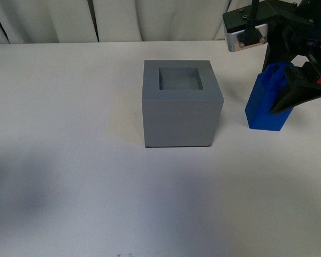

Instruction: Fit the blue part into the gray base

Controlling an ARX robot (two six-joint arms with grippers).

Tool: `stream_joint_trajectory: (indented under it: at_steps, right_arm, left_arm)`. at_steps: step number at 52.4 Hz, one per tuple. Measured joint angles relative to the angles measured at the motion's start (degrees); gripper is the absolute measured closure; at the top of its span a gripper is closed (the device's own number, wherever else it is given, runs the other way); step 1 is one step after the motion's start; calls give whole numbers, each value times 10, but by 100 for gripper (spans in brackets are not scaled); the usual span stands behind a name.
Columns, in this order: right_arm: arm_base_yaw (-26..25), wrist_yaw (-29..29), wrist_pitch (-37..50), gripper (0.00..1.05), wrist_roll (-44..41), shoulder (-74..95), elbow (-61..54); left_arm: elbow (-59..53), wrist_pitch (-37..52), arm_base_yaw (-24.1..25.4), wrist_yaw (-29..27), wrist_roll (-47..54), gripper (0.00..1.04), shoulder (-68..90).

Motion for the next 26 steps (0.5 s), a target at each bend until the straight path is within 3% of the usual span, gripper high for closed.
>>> stream_joint_trajectory:
  at_steps: [6,26]
  right_arm:
    - [-1,-7,-7,57,2,0,1]
    - [15,-70,-113,57,15,1,148]
  left_arm:
    - [0,0,0,0,0,6,0]
    - [0,0,0,0,0,6,0]
